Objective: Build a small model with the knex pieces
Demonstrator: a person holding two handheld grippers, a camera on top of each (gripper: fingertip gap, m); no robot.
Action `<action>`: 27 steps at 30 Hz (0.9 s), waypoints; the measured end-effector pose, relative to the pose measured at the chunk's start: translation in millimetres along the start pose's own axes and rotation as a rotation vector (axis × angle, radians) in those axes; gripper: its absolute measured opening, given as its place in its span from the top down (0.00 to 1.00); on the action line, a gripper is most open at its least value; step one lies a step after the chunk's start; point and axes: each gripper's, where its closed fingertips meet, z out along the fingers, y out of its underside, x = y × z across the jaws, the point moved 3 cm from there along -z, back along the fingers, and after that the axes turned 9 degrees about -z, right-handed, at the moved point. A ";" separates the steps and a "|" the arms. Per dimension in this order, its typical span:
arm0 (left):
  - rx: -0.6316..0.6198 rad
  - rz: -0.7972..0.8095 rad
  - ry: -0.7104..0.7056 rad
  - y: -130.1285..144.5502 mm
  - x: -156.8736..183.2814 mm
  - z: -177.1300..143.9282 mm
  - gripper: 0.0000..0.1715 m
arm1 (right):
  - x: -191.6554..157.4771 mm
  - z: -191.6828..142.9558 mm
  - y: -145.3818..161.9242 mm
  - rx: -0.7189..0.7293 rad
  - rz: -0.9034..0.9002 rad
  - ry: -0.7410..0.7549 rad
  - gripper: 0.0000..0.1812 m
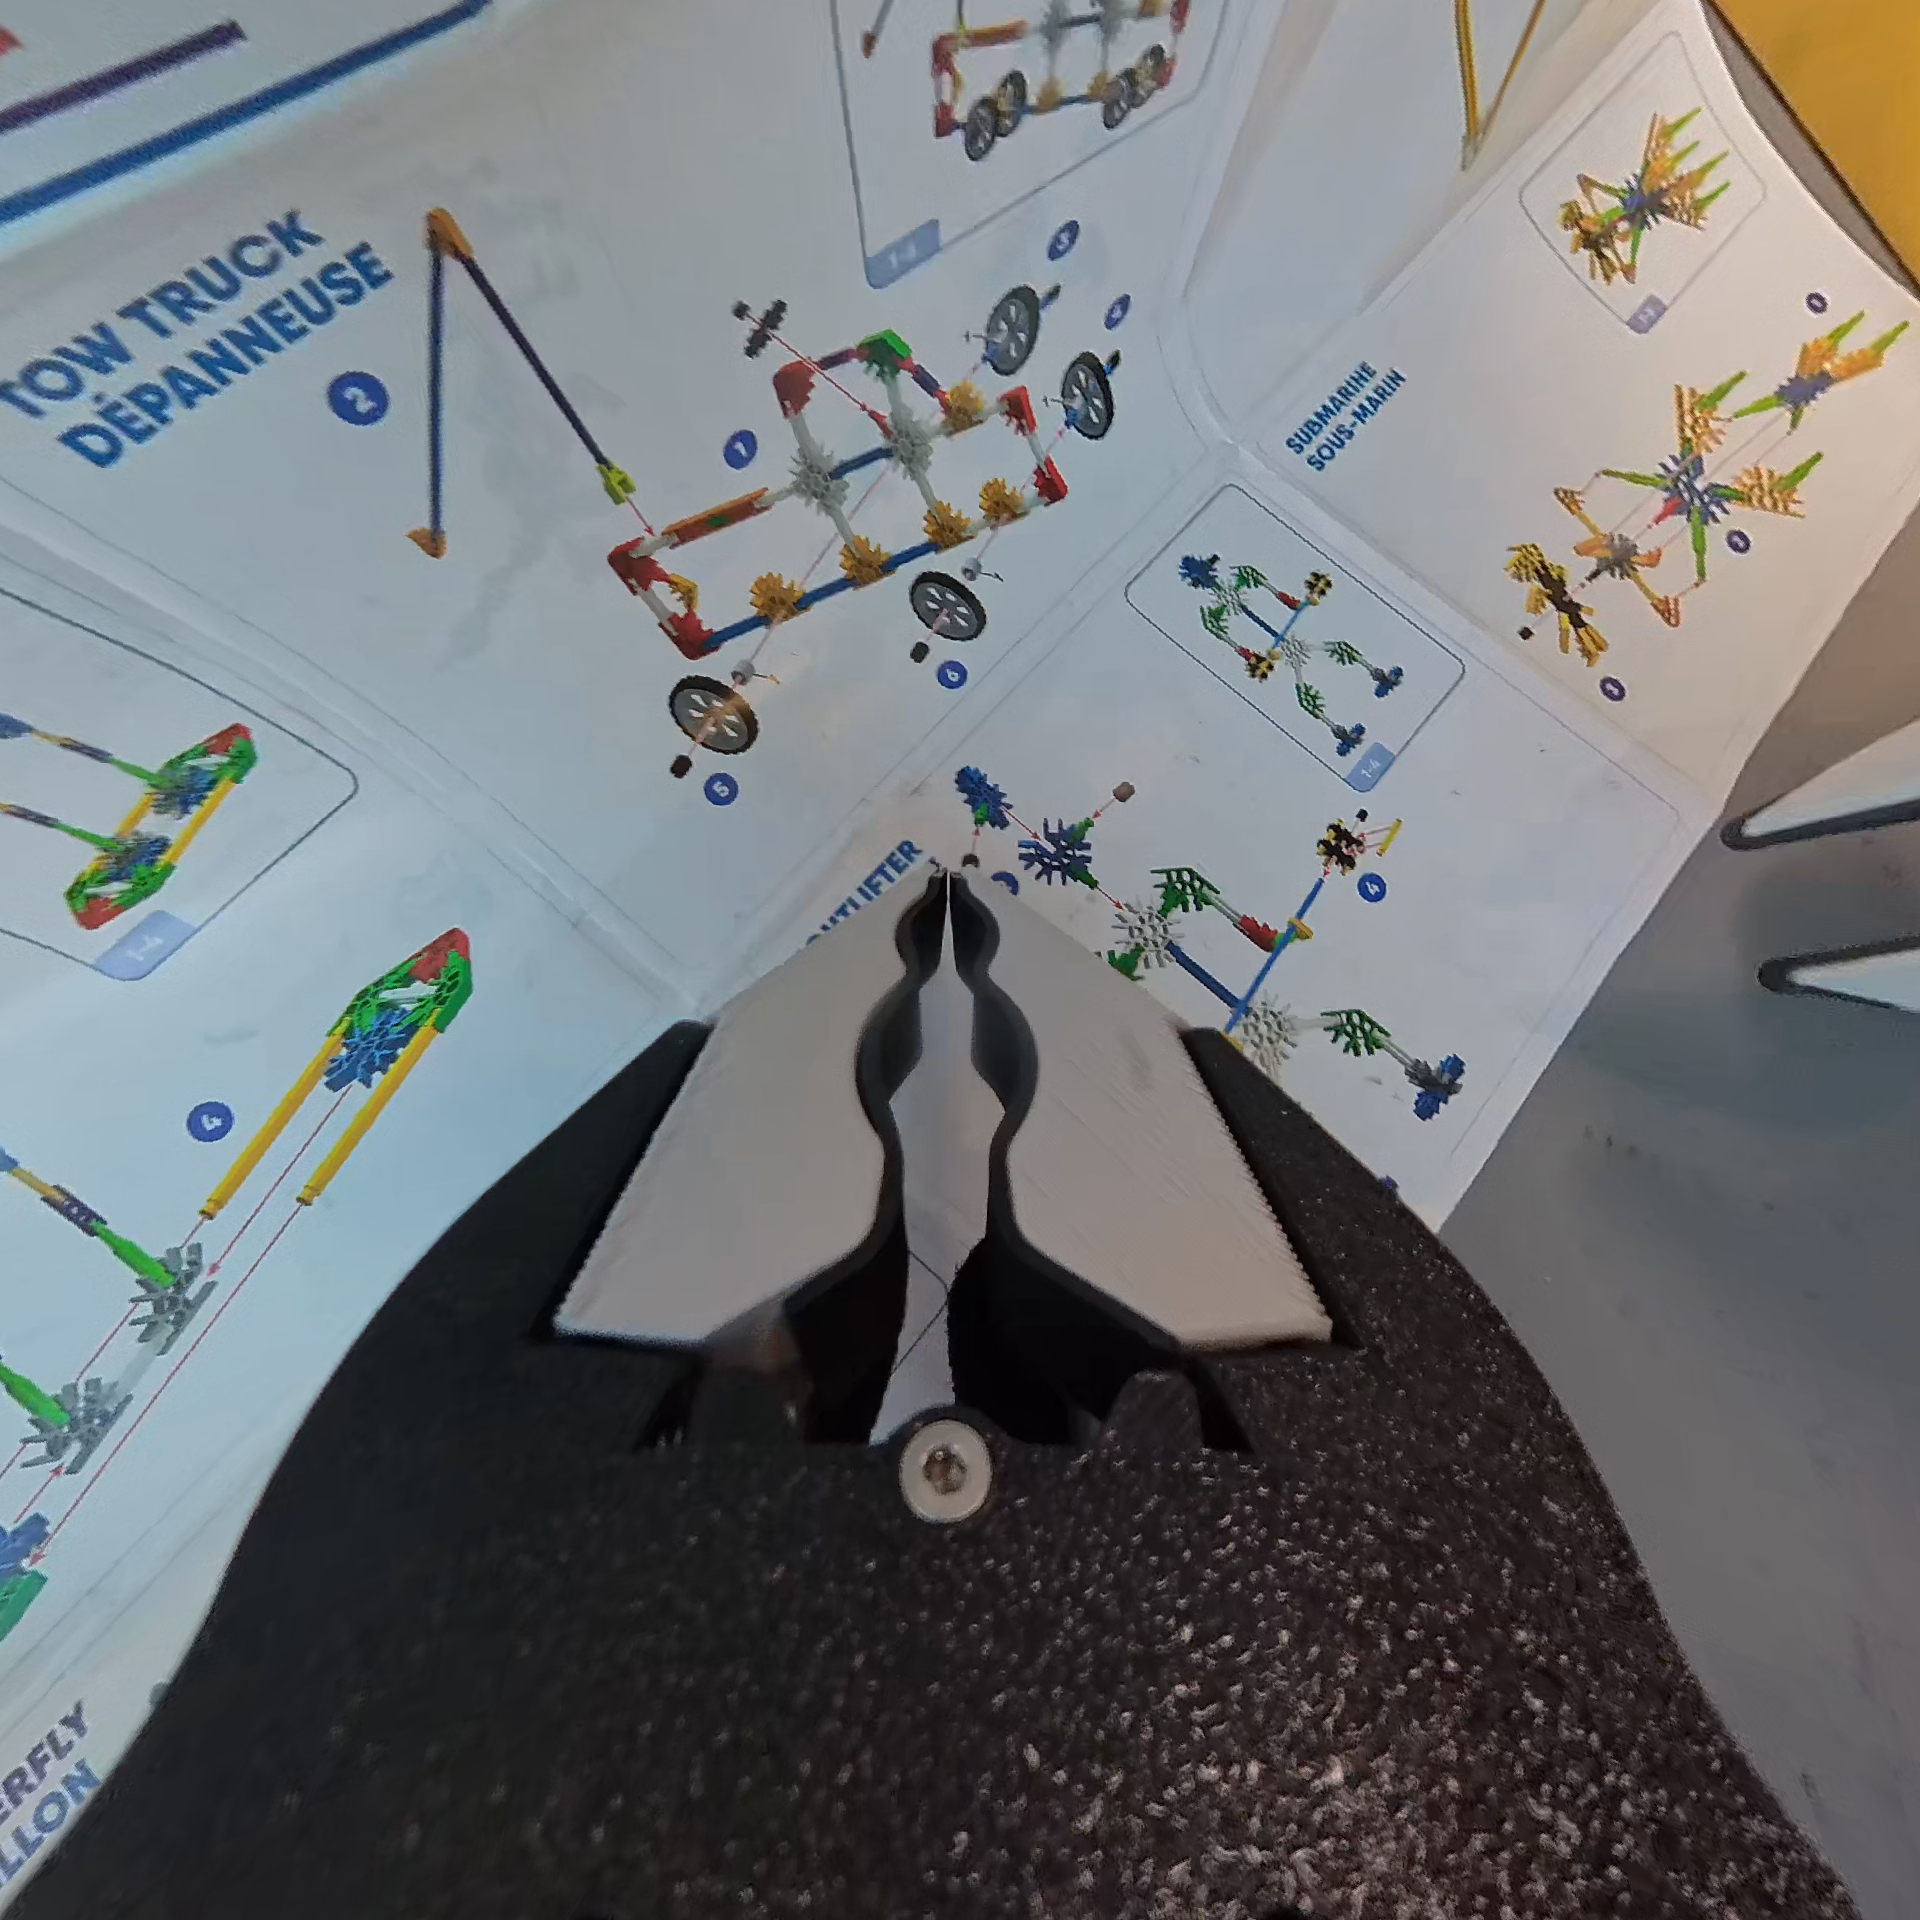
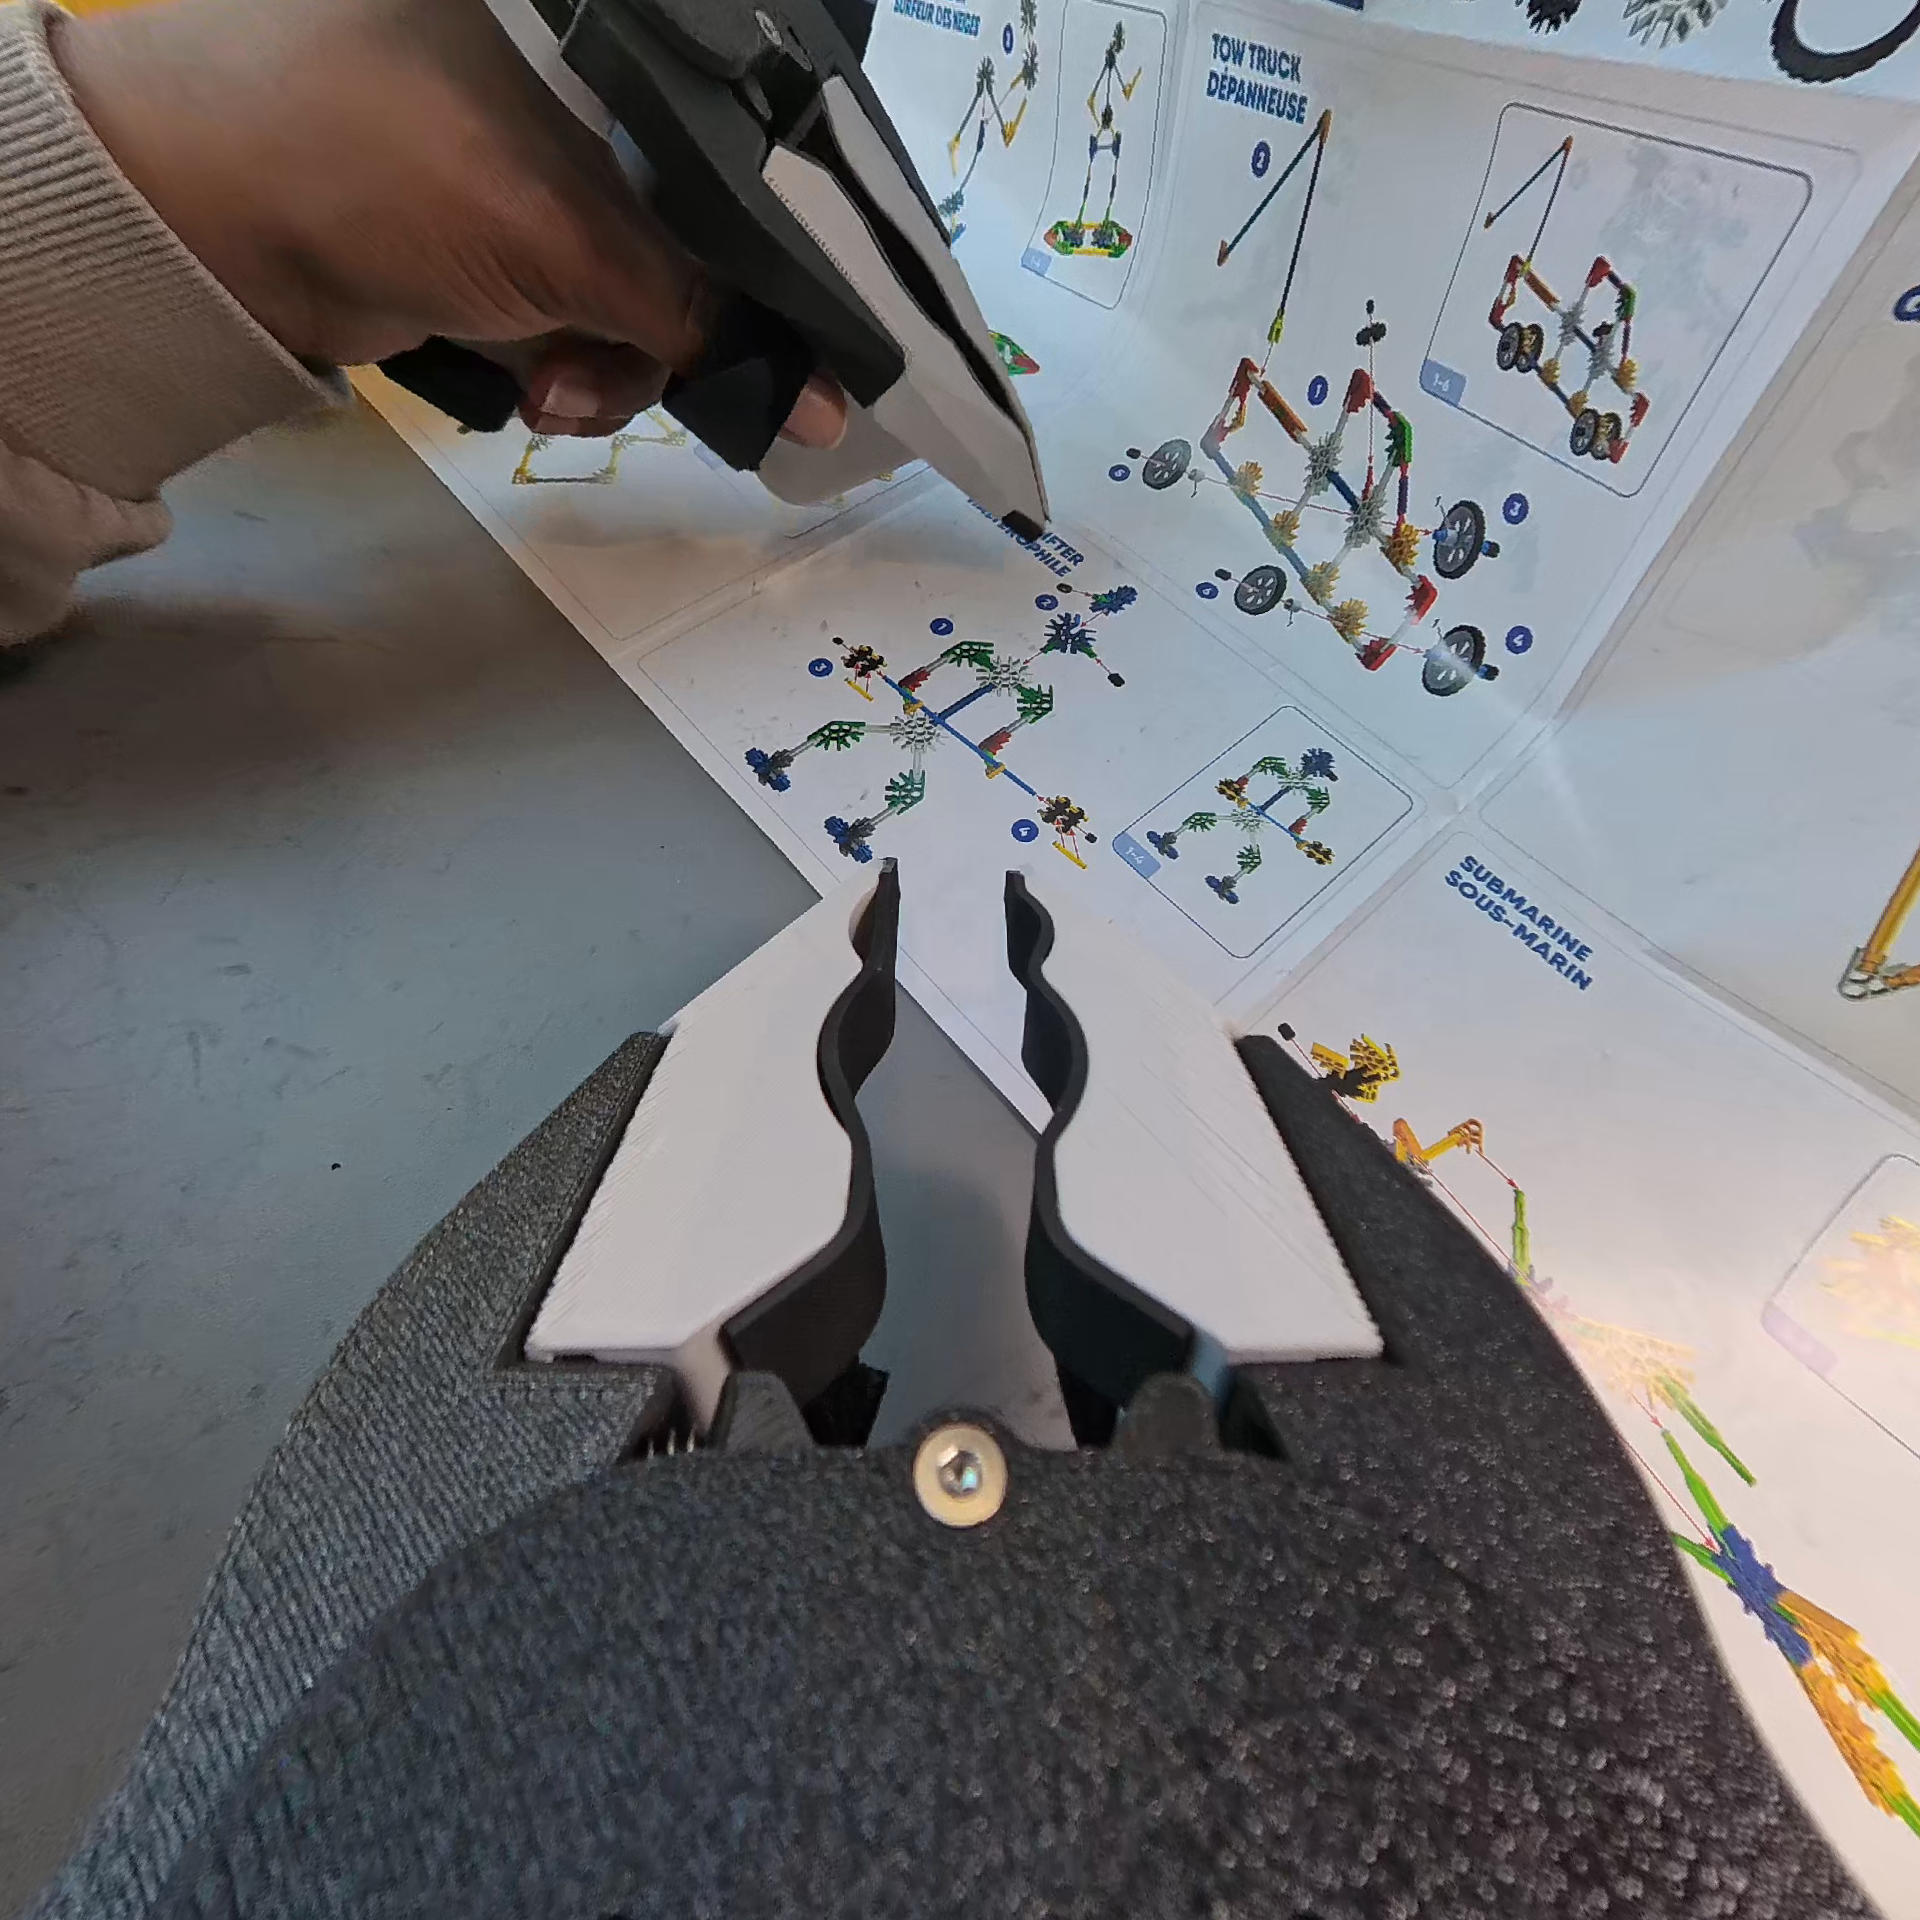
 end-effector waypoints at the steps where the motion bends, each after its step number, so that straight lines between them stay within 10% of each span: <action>1: -0.034 0.012 0.019 3.8 3.0 0.2 1.00 | 0.1 0.0 0.0 0.000 0.000 0.000 0.90; 27: -0.254 0.192 0.053 29.4 23.8 -4.1 1.00 | -6.5 4.8 1.7 -0.025 -0.044 -0.020 0.90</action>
